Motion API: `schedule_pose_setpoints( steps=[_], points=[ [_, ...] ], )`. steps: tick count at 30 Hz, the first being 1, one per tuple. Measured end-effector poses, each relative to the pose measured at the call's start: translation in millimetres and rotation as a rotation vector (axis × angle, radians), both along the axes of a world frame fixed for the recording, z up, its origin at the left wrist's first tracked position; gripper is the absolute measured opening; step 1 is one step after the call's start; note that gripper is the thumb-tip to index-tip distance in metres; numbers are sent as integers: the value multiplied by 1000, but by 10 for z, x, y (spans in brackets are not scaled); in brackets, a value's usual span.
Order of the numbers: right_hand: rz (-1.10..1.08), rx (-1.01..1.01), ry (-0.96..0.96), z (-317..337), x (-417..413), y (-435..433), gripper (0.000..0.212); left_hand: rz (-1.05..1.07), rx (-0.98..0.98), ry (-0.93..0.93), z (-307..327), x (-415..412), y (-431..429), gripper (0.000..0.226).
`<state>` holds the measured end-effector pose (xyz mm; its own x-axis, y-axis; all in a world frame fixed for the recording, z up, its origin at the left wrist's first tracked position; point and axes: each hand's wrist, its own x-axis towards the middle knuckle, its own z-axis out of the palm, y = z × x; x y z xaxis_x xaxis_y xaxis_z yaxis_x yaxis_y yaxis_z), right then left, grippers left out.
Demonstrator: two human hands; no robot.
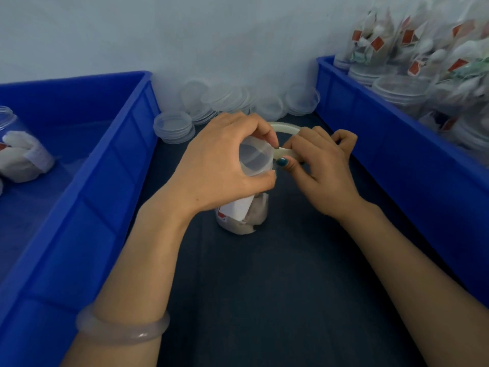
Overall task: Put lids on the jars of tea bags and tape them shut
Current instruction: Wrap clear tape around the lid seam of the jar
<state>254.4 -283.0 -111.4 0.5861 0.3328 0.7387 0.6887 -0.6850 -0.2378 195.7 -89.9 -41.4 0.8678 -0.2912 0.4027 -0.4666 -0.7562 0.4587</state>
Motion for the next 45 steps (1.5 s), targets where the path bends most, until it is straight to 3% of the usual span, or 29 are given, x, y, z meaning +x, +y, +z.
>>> schedule_pose_setpoints(
  steps=[6, 13, 17, 22, 27, 45],
  points=[
    [-9, 46, -39, -29, -40, 86, 43, -77, -15, 32, 6, -2, 56, 45],
    [-41, 81, -21, -35, -62, 100, 40, 46, 93, 25, -12, 2, 35, 75],
    [-103, 71, 22, -4, -151, 159, 33, 87, 104, 30, -12, 4, -10, 64],
    [-389, -14, 10, 16, -274, 359, 15, 133, 89, 20, -40, 35, -44, 50],
    [-532, -91, -106, 120, -244, 403, 20, 133, 74, 5, -41, 37, -40, 48],
    [-576, -188, -42, 265, 209, 569, 20, 179, 82, 22, -51, 112, -26, 54]
  ],
)
